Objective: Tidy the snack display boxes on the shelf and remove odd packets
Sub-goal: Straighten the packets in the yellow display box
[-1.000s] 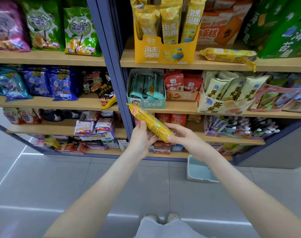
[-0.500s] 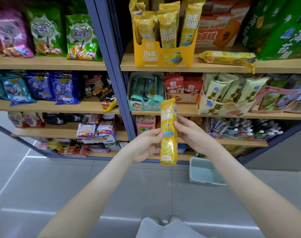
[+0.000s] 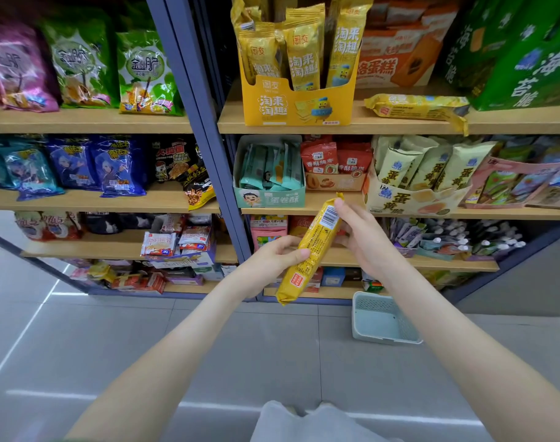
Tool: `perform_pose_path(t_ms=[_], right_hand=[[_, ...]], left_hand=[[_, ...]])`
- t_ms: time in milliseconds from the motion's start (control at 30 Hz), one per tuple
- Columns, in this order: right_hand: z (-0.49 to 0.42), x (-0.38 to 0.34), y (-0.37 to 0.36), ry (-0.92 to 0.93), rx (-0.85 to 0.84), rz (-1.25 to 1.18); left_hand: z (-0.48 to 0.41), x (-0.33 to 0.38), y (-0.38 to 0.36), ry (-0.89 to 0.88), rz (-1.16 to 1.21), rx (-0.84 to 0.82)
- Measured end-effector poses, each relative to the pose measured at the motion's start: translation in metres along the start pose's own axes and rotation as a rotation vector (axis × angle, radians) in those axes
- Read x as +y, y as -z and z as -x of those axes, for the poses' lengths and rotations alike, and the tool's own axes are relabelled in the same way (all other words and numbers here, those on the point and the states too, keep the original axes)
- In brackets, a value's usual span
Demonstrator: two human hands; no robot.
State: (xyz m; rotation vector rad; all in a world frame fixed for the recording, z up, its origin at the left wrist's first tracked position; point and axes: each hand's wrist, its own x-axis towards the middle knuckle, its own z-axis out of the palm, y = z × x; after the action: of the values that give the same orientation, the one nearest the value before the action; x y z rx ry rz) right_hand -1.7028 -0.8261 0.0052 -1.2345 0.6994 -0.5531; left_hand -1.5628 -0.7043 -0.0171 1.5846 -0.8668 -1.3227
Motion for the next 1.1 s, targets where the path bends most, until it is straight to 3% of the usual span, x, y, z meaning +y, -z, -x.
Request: perform_pose_path(t_ms=[400,500,633,700,867,1000,1100], right_hand=[[0.001,-0.005,0.009,0.049,0.0,0.02],[0.002,-0.01,0.01,0.042,-0.106,0.012],[0.009,-0.001,0.004,-0.047,-0.352,0.281],[0.013,0.006,-0.003,-0.078,-0.391,0.221],[0.01,0.007,-0.008,0.045,-0.223,0.261],[0.009,0.0,-0.002,0.083,-0.212,0.303],[0.007,-0.003,-0.001,0.048,-0.192,0.189]], left_hand=[[-0.001,0.004,-0.001,-0.035,-0.013,-0.025],[-0.004,0.004,-0.003,-0.064,0.067,0.05],[-0.008,0.019,-0.012,-0.131,0.311,0.242],[-0.009,0.028,-0.015,-0.168,0.317,0.362],[-0.006,0.041,-0.023,-0.29,-0.037,0.474],[-0.007,0.049,-0.019,-0.264,-0.008,0.459],[-0.012,0.049,-0.02,-0.227,0.037,0.526]])
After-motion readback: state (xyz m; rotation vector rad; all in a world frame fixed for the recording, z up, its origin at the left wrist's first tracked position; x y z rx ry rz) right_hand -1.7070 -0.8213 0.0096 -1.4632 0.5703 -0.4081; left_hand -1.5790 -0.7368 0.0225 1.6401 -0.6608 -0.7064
